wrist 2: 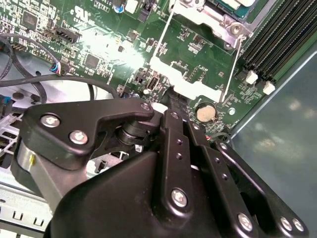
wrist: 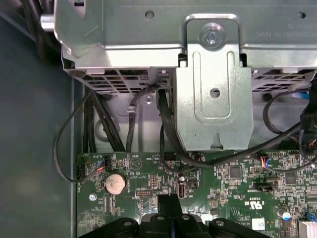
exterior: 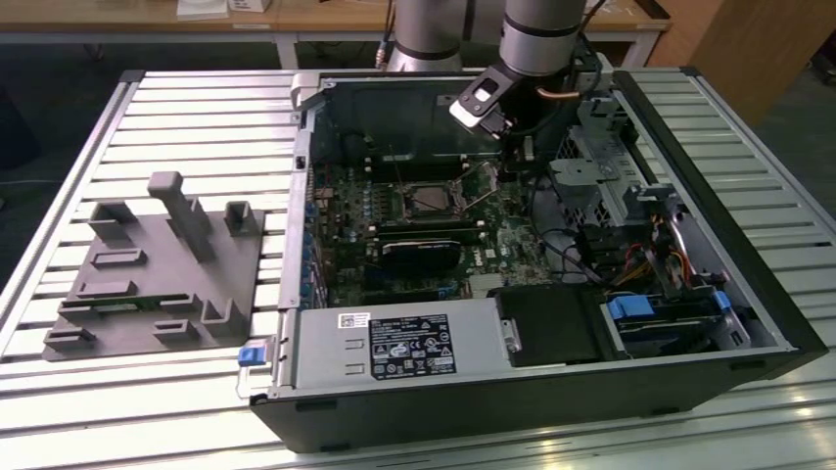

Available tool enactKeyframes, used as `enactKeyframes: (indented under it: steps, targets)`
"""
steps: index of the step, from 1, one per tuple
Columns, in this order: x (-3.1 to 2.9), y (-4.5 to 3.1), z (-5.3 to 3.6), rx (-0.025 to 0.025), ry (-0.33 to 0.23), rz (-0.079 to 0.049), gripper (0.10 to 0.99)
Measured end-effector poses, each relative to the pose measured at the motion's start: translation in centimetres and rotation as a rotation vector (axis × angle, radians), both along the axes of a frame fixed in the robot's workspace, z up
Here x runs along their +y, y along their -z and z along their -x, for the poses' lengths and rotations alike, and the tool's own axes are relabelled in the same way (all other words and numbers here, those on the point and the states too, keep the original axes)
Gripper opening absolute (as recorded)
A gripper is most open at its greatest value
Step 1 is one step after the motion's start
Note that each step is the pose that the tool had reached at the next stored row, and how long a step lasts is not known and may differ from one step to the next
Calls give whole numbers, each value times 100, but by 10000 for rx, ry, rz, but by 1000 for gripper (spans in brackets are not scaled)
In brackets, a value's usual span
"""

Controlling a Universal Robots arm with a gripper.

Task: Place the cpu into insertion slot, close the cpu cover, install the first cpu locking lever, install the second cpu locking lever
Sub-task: 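Close the cpu cover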

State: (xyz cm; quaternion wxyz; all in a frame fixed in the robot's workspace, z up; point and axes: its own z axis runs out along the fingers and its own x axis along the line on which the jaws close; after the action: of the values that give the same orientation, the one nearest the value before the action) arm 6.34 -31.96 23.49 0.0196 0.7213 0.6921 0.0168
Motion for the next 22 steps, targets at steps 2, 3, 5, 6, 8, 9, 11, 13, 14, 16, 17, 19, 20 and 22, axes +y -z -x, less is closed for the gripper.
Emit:
enactKeyframes:
  steps: [2, 3, 5, 6, 8, 9, 11, 13, 14, 16, 17, 19, 20, 22]
  targets:
    - [0, 0, 23, 0, 0, 0, 106]
    - [0, 0, 34, 0, 0, 0, 106]
    - [0, 0, 60, 0, -1, 0, 106]
    - [0, 0, 72, 0, 0, 0, 106]
    - [0, 0, 97, 0, 1, 0, 106]
    - [0, 0, 108, 0, 0, 0, 106]
    - [0, 0, 132, 0, 0, 0, 106]
    - [0, 0, 156, 0, -1, 0, 106]
    - [0, 0, 169, 0, 0, 0, 106]
    - [0, 0, 196, 0, 0, 0, 106]
    - [0, 0, 210, 0, -1, 0, 106]
    - [0, 0, 237, 0, -1, 0, 106]
    - [0, 0, 250, 0, -1, -1, 106]
    - [0, 0, 278, 0, 0, 0, 106]
